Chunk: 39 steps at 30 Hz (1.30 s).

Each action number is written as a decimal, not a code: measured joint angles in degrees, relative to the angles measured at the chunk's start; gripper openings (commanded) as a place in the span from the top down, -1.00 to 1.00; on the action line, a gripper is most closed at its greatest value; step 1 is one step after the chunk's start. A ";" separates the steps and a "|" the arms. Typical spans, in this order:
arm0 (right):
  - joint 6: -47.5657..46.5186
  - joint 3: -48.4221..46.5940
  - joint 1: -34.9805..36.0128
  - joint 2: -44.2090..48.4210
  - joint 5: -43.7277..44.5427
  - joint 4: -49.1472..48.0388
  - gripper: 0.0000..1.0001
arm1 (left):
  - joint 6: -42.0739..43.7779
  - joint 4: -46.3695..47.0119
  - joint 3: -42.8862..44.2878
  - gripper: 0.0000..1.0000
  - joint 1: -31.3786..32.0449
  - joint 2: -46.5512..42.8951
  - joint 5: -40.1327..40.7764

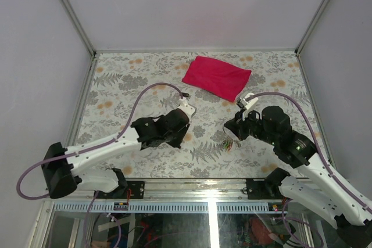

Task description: Put the keys on the keyring

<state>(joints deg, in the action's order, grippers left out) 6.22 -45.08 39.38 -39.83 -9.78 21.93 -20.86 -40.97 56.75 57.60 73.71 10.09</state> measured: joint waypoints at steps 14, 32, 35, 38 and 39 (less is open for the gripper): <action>-4.96 4.70 0.00 4.50 -7.56 -9.05 1.00 | 18.53 11.41 2.78 1.00 2.45 -10.27 -6.73; -5.11 -6.78 0.02 -3.58 -9.03 -8.39 1.00 | 33.53 18.32 10.14 1.00 2.84 -13.99 -7.78; -4.07 -9.94 0.13 -4.98 -8.76 -6.47 1.00 | 33.94 18.25 10.78 1.00 2.86 -13.70 -8.24; -2.99 -12.50 0.39 -6.88 -8.76 -4.59 1.00 | 34.25 18.25 11.32 1.00 2.86 -13.18 -9.03; -2.71 -12.90 0.42 -7.32 -8.79 -4.24 1.00 | 34.27 18.25 11.52 1.00 2.86 -12.98 -9.29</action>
<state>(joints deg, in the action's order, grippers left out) 3.51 -57.98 39.79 -47.16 -18.57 17.69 13.41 -22.72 68.27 60.47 60.73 0.80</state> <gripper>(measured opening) 0.052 0.010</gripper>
